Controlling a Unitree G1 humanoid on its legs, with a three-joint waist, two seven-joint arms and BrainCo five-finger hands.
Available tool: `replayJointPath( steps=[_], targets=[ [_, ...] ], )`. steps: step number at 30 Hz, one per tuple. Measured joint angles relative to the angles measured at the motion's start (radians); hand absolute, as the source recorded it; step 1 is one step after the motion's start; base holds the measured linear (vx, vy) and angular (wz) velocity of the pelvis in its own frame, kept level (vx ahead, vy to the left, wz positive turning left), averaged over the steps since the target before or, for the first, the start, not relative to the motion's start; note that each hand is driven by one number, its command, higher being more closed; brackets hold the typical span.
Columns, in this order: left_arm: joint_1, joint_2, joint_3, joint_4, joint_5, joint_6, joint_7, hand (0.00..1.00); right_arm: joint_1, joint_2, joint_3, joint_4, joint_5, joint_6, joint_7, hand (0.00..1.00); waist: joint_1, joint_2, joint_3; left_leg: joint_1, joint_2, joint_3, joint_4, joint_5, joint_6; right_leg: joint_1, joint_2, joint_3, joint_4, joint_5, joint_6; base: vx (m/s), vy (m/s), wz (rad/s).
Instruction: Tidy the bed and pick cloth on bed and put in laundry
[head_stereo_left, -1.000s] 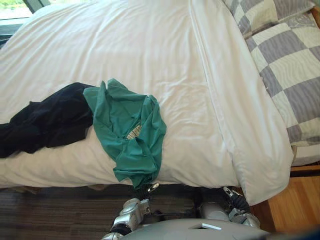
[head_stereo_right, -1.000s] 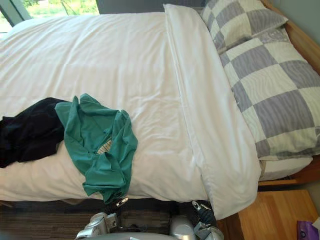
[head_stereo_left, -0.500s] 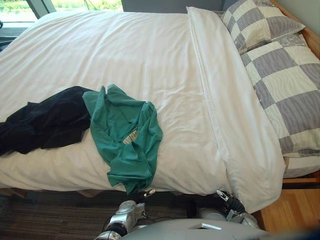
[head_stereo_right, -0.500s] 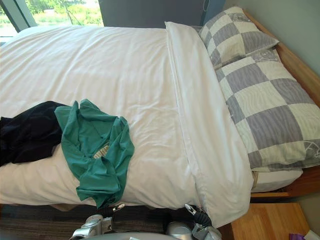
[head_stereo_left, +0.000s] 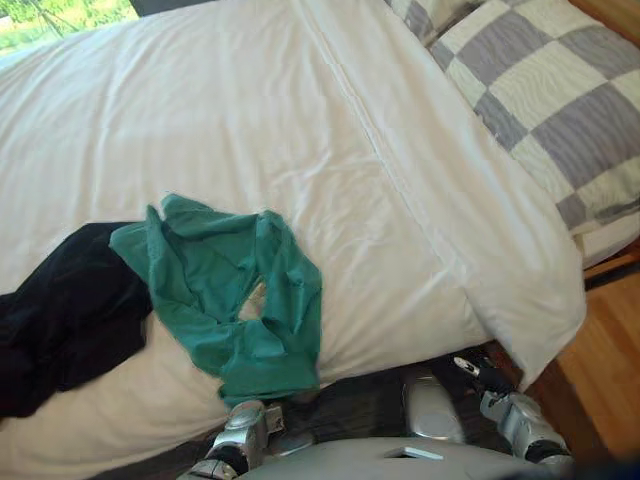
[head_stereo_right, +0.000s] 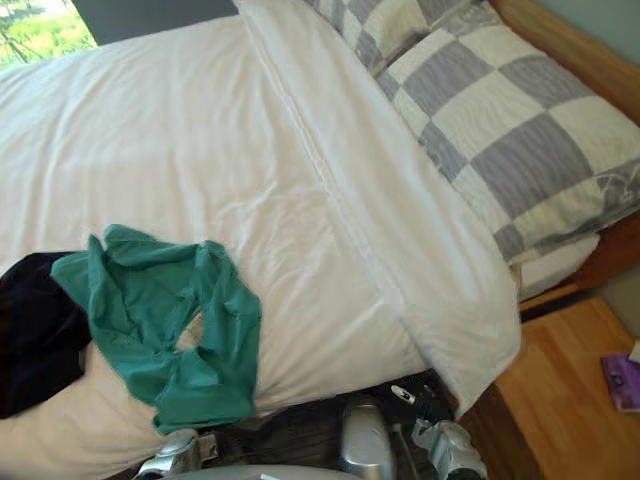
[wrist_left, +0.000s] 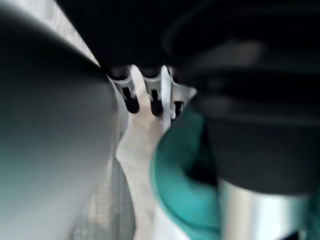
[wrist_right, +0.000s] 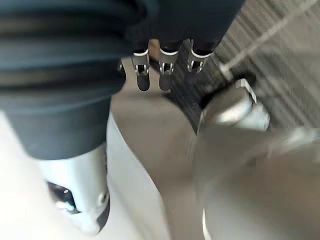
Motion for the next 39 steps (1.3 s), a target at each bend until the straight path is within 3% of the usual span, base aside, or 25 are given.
replayJointPath(
  steps=[1, 2, 3, 4, 6, 7, 10, 12, 14, 17, 20, 23, 25, 28, 29, 30, 31, 33, 34, 37, 38, 39],
  targets=[
    [-0.039, -0.008, -0.011, -0.017, -0.001, 0.009, -0.004, 0.0, -0.013, 0.037, 0.052, 0.001, -0.004, -0.008, 0.013, 0.0, 0.054, -0.028, 0.022, 0.014, -0.037, 0.071, -0.024, 0.0, 0.002, -0.009, -0.058, -0.056, -0.057, 0.085, -0.024, -0.33, 0.67, -0.74],
    [-0.04, -0.014, -0.012, -0.028, -0.001, 0.014, -0.006, 0.0, -0.017, 0.049, 0.085, 0.005, -0.035, -0.02, -0.011, 0.0, 0.061, -0.033, 0.018, 0.017, -0.049, 0.089, -0.04, 0.012, 0.005, 0.001, -0.069, -0.116, -0.072, 0.101, -0.049, -0.29, 0.438, -0.69],
    [-0.019, -0.012, -0.011, -0.049, -0.001, 0.016, -0.007, 0.0, -0.001, 0.041, 0.114, 0.01, -0.062, -0.025, 0.0, 0.0, 0.053, -0.052, 0.007, 0.026, -0.072, 0.105, -0.083, 0.042, 0.035, 0.036, -0.07, -0.232, -0.038, 0.099, -0.05, -0.23, 0.435, -0.24],
    [-0.023, -0.014, -0.02, -0.048, 0.0, 0.025, -0.026, 0.0, 0.029, 0.036, 0.15, -0.001, -0.071, -0.063, 0.043, 0.0, 0.05, -0.055, 0.003, 0.024, -0.096, 0.099, -0.135, 0.079, 0.057, 0.093, -0.03, -0.303, -0.03, 0.049, -0.061, -0.19, 0.423, -0.15],
    [-0.03, -0.015, -0.02, -0.046, 0.0, 0.037, -0.027, 0.0, 0.037, 0.045, 0.167, -0.011, -0.1, -0.089, 0.059, 0.0, 0.048, -0.06, 0.001, 0.02, -0.127, 0.096, -0.177, 0.111, 0.074, 0.114, -0.002, -0.316, -0.029, 0.011, -0.076, -0.1, 0.222, 0.03],
    [-0.036, -0.015, -0.02, -0.045, 0.0, 0.045, -0.026, 0.0, 0.04, 0.059, 0.191, -0.032, -0.121, -0.114, 0.068, 0.0, 0.034, -0.071, -0.006, 0.006, -0.181, 0.092, -0.225, 0.154, 0.101, 0.13, 0.008, -0.316, -0.025, -0.047, -0.103, -0.11, 0.141, 0.19],
    [-0.029, -0.007, -0.018, -0.042, 0.0, 0.04, -0.027, 0.0, 0.039, 0.07, 0.236, -0.037, -0.17, -0.144, 0.075, 0.0, 0.035, -0.072, -0.012, 0.024, -0.237, 0.092, -0.286, 0.21, 0.12, 0.159, -0.005, -0.315, -0.068, -0.091, -0.125, -0.14, 0.093, 0.18],
    [0.008, -0.002, -0.002, -0.042, 0.0, 0.016, -0.03, 0.0, 0.037, 0.067, 0.274, -0.032, -0.216, -0.174, 0.078, 0.0, 0.04, -0.04, -0.025, 0.052, -0.234, 0.088, -0.339, 0.251, 0.122, 0.21, 0.007, -0.339, -0.151, -0.055, -0.126, -0.13, -0.005, 0.15],
    [0.039, -0.004, 0.026, -0.047, -0.001, -0.007, -0.045, 0.0, 0.037, 0.058, 0.289, -0.011, -0.216, -0.169, 0.072, 0.0, 0.057, -0.022, -0.043, 0.069, -0.223, 0.094, -0.369, 0.262, 0.121, 0.235, 0.029, -0.34, -0.223, -0.02, -0.118, -0.1, 0.009, -0.08],
    [0.064, 0.009, 0.056, -0.045, 0.0, -0.016, -0.07, 0.0, 0.033, 0.057, 0.307, -0.003, -0.208, -0.144, 0.038, 0.0, 0.06, -0.021, -0.058, 0.059, -0.224, 0.109, -0.396, 0.268, 0.133, 0.234, 0.037, -0.332, -0.286, 0.018, -0.114, -0.07, 0.042, -0.14],
    [0.072, 0.02, 0.075, -0.044, -0.001, -0.022, -0.07, 0.0, 0.033, 0.058, 0.307, 0.005, -0.188, -0.126, 0.025, 0.0, 0.063, -0.038, -0.061, 0.052, -0.229, 0.127, -0.392, 0.262, 0.139, 0.23, 0.034, -0.316, -0.307, 0.032, -0.107, -0.01, 0.063, -0.19],
    [0.076, 0.022, 0.091, -0.045, -0.044, -0.037, -0.074, 0.0, 0.034, 0.059, 0.307, 0.005, -0.19, -0.13, 0.026, 0.0, 0.062, -0.045, -0.06, 0.003, -0.228, 0.146, -0.267, 0.178, 0.15, 0.217, 0.018, -0.288, -0.255, 0.011, -0.103, 0.07, 0.071, -0.16],
    [0.074, 0.021, 0.095, -0.045, -0.088, -0.037, -0.094, 0.0, 0.029, 0.05, 0.306, 0.003, -0.194, -0.14, 0.018, 0.0, 0.061, -0.037, -0.051, -0.028, -0.214, 0.15, -0.123, 0.124, 0.153, 0.19, -0.015, -0.288, -0.129, -0.044, -0.094, 0.1, 0.06, 0.04],
    [0.057, 0.012, 0.095, -0.051, -0.089, -0.037, -0.096, 0.0, 0.004, 0.032, 0.302, 0.01, -0.211, -0.139, -0.005, 0.0, 0.061, -0.048, -0.047, -0.07, -0.234, 0.152, -0.033, 0.127, 0.165, 0.136, -0.083, -0.308, -0.002, -0.086, -0.095, 0.09, 0.02, 0.29],
    [0.051, 0.01, 0.096, -0.053, -0.091, -0.037, -0.09, 0.0, -0.004, 0.025, 0.302, 0.009, -0.217, -0.138, -0.004, 0.0, 0.063, -0.055, -0.046, -0.082, -0.244, 0.147, -0.029, 0.136, 0.168, 0.118, -0.106, -0.318, 0.014, -0.086, -0.098, -0.03, 0.062, 0.31],
    [0.032, 0.013, 0.104, -0.051, -0.126, -0.038, -0.072, 0.0, -0.022, 0.023, 0.294, 0.009, -0.227, -0.136, -0.001, 0.0, 0.06, -0.08, -0.035, -0.113, -0.241, 0.147, 0.026, 0.117, 0.17, 0.094, -0.143, -0.322, 0.04, -0.092, -0.11, -0.04, 0.043, 0.31],
    [0.014, 0.0, 0.095, -0.056, -0.178, -0.036, -0.054, 0.0, -0.037, 0.007, 0.294, 0.009, -0.237, -0.135, 0.001, 0.0, 0.056, -0.073, -0.036, -0.139, -0.174, 0.121, 0.095, 0.096, 0.194, 0.077, -0.147, -0.321, 0.054, -0.094, -0.114, -0.05, 0.064, 0.27],
    [-0.001, -0.029, 0.087, -0.053, -0.275, -0.033, -0.018, 0.0, -0.068, -0.022, 0.305, 0.007, -0.269, -0.136, 0.014, 0.0, 0.05, -0.079, -0.032, -0.152, -0.086, 0.035, 0.12, 0.097, 0.186, 0.051, -0.17, -0.317, 0.076, -0.096, -0.105, -0.02, 0.108, 0.19],
    [-0.01, -0.033, 0.074, -0.053, -0.301, -0.03, -0.013, 0.0, -0.074, -0.028, 0.306, 0.008, -0.281, -0.136, 0.021, 0.0, 0.049, -0.084, -0.029, -0.152, -0.066, 0.004, 0.114, 0.098, 0.184, 0.047, -0.181, -0.317, 0.085, -0.097, -0.091, -0.02, 0.199, 0.35],
    [-0.027, -0.043, 0.014, -0.053, -0.382, -0.008, 0.029, 0.0, -0.076, -0.036, 0.328, 0.012, -0.308, -0.139, 0.044, 0.0, 0.047, -0.095, -0.019, -0.148, -0.016, -0.11, 0.097, 0.11, 0.154, 0.044, -0.248, -0.321, 0.12, -0.092, -0.015, -0.02, 0.51, 0.41],
    [-0.028, -0.044, -0.008, -0.053, -0.428, 0.009, 0.05, 0.0, -0.073, -0.035, 0.34, 0.017, -0.308, -0.139, 0.05, 0.0, 0.048, -0.082, -0.02, -0.15, -0.019, -0.126, 0.068, 0.132, 0.123, 0.059, -0.266, -0.33, 0.096, -0.064, 0.028, -0.02, 0.703, 0.53],
    [-0.04, -0.04, -0.02, -0.048, -0.452, 0.021, 0.06, 0.0, -0.054, -0.023, 0.34, 0.02, -0.308, -0.141, 0.054, 0.0, 0.054, -0.06, -0.021, -0.148, -0.031, -0.137, 0.065, 0.065, 0.005, 0.097, -0.283, -0.35, 0.037, -0.015, 0.04, -0.01, 0.743, 0.61]
  ],
)
